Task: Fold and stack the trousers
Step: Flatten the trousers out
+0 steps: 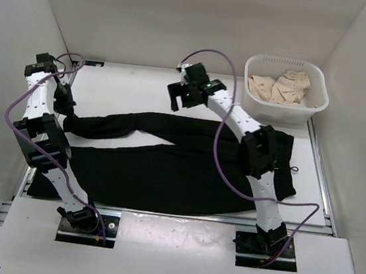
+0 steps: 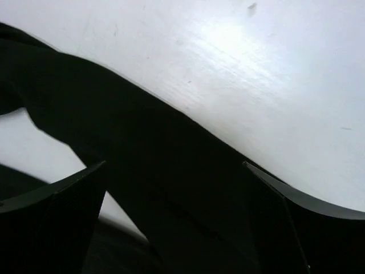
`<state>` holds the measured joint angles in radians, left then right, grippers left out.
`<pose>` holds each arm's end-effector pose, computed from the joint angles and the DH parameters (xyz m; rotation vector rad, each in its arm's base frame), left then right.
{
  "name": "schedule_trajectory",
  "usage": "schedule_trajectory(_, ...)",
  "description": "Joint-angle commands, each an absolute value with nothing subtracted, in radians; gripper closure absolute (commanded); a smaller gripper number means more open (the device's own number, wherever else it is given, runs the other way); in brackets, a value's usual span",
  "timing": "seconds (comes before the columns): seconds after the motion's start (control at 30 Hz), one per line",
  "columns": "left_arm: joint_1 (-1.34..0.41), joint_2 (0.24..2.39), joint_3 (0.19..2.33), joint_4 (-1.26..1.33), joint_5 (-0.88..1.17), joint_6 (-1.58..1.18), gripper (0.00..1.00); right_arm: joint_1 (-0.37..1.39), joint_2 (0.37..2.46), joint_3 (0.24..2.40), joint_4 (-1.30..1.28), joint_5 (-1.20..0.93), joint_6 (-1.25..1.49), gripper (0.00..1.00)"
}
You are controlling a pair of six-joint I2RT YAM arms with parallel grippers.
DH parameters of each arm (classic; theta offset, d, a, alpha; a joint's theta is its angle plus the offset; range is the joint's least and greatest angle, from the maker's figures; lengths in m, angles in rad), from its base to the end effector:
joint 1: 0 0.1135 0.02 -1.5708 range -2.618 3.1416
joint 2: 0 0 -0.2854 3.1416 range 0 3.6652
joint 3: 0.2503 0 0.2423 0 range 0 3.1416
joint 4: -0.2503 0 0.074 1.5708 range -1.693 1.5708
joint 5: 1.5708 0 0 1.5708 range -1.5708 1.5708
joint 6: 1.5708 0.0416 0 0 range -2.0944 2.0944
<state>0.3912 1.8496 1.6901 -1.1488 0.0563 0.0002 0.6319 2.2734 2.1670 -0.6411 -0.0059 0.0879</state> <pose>0.3428 0.1388 0.2983 -0.5477 2.8206 -0.0056 0.4267 0.3127 0.2875 -0.6335 2.2603 0.3674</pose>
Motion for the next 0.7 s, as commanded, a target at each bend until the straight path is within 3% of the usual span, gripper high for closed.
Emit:
schedule_trajectory(0.0, 0.393, 1.848, 1.759, -1.318, 0.211, 0.000, 0.86, 0.660, 2.356, 2.232, -0.605, -0.020, 0.152, 0.02)
schedule_trajectory(0.23, 0.414, 2.015, 1.935, -1.287, 0.248, 0.000, 0.86, 0.681, 2.509, 2.277, -0.560, 0.063, 0.294, 0.05)
schedule_trajectory(0.33, 0.414, 2.123, 2.072, -1.232, 0.249, 0.000, 0.86, 0.692, 2.519, 2.252, -0.569, 0.090, 0.305, 0.17)
schedule_trajectory(0.37, 0.414, 2.152, 2.109, -1.218, 0.249, 0.000, 0.86, 0.692, 2.519, 2.226, -0.581, 0.091, 0.322, 0.23)
schedule_trajectory(0.4, 0.414, 2.199, 2.138, -1.198, 0.249, 0.000, 0.86, 0.692, 2.519, 2.217, -0.581, 0.091, 0.333, 0.37)
schedule_trajectory(0.5, 0.414, 2.243, 2.171, -1.073, 0.227, 0.000, 0.86, 0.692, 2.507, 2.191, -0.591, 0.072, 0.345, 0.65)
schedule_trajectory(0.53, 0.414, 2.264, 2.171, -1.042, 0.207, 0.000, 0.85, 0.692, 2.488, 2.180, -0.591, 0.072, 0.345, 0.81)
schedule_trajectory(0.57, 0.405, 2.279, 2.171, -1.019, 0.151, 0.000, 0.82, 0.683, 2.476, 2.180, -0.591, 0.057, 0.345, 0.89)
schedule_trajectory(0.63, 0.405, 2.325, 2.203, -1.006, 0.114, 0.000, 0.70, 0.674, 2.432, 2.152, -0.600, 0.019, 0.345, 1.00)
schedule_trajectory(0.67, 0.405, 2.326, 2.215, -1.006, 0.103, 0.000, 0.36, 0.660, 2.413, 2.143, -0.600, -0.006, 0.345, 1.00)
